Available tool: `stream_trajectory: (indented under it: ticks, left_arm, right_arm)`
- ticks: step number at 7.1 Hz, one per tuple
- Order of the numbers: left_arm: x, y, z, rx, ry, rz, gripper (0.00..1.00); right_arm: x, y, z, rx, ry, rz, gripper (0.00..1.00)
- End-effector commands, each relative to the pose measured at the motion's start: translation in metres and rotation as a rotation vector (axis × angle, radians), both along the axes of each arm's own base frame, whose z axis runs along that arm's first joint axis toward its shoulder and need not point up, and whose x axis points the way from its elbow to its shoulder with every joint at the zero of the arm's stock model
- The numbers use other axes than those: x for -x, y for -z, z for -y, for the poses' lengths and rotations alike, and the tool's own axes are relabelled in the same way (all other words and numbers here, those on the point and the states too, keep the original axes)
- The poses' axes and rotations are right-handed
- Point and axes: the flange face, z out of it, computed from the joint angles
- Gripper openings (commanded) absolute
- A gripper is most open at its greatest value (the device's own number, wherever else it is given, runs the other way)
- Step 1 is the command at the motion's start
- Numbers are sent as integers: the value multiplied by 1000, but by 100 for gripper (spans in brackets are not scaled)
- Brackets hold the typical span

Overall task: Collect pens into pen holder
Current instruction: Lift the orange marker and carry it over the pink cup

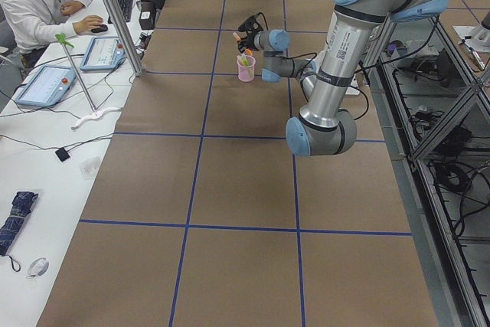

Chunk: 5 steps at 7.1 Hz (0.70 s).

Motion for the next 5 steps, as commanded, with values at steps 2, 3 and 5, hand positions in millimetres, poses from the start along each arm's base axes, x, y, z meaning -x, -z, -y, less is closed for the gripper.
stream_trajectory:
  ticks: [2,3,5]
  left_arm:
    - [-12,-21,0,-44,14,-5,0]
    - [-14,-21,-2,-45,9,-8,0]
    - [-14,-20,-6,-49,1,-31,73]
  right_arm:
    - [-1,0,-1,0,-1,1,100]
    - [0,-1,-1,1,1,0,100]
    - [-1,-1,-1,1,-1,0,100]
